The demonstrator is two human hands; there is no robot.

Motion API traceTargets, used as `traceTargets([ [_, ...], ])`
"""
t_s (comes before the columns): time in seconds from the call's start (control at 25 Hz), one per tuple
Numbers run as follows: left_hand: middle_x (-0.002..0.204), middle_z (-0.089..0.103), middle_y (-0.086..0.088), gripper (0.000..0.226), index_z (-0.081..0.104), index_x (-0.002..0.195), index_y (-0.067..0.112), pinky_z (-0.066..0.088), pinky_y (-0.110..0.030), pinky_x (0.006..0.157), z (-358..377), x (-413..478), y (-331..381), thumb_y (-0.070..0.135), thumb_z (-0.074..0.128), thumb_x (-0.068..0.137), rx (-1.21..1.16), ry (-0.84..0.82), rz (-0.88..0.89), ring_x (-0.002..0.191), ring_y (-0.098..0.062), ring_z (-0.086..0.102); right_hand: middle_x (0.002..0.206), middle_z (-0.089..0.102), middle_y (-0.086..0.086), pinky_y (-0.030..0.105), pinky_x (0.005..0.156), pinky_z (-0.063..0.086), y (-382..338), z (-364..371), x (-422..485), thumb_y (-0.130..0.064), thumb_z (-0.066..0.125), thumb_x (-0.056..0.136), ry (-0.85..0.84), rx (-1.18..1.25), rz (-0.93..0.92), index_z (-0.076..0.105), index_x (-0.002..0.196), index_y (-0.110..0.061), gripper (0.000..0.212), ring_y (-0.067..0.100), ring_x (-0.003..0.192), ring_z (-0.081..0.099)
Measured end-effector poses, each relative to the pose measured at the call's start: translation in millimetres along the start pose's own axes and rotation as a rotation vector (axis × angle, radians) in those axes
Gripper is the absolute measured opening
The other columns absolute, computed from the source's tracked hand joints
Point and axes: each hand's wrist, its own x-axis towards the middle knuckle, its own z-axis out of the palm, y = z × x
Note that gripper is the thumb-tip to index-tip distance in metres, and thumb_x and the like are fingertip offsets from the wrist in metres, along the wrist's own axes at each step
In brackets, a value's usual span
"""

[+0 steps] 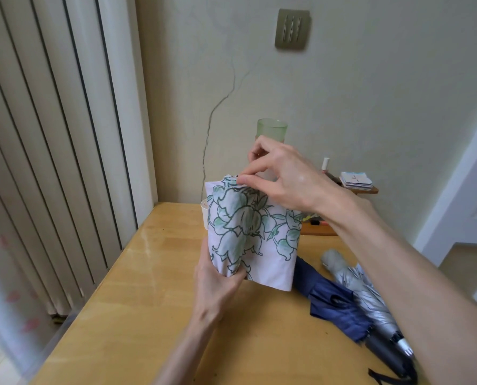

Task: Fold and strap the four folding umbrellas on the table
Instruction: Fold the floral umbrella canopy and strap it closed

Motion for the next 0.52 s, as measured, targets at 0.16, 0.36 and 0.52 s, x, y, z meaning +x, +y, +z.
traceTargets([
  [0.16,0.116,0.069,0.031,0.08,0.053,0.142,0.022,0.058,-0.019,0.09,0.1,-0.4,-0.7,-0.006,0.082,0.073,0.035,0.017,-0.012,0.107,0.006,0.068,0.109,0.05,-0.003,0.032,0.101,0.036,-3.3,-3.9,0.8,-0.041,0.078,0.093,-0.091,0.033,0.05,0.081,0.1,-0.032,0.012,0.011,0.112,0.046],
  [0.36,0.116,0.069,0.029,0.082,0.052,0.141,0.025,0.06,-0.032,0.09,1.2,-4.1,2.9,0.007,0.086,0.069,0.087,-0.001,0.001,0.104,0.001,0.07,0.111,0.051,-0.001,0.032,0.103,0.031,-9.6,1.9,6.3,-0.047,0.083,0.087,-0.16,-0.017,0.091,0.071,0.085,-0.037,0.015,0.015,0.118,0.04],
  [0.52,0.113,0.069,0.029,0.08,0.051,0.139,0.025,0.06,-0.038,0.09,3.9,-6.2,6.4,0.027,0.084,0.066,0.101,0.031,-0.001,0.101,-0.001,0.07,0.111,0.051,-0.002,0.031,0.102,0.03,-9.4,0.5,7.4,-0.047,0.079,0.09,-0.211,-0.026,0.114,0.072,0.083,-0.036,0.015,0.014,0.117,0.038],
])
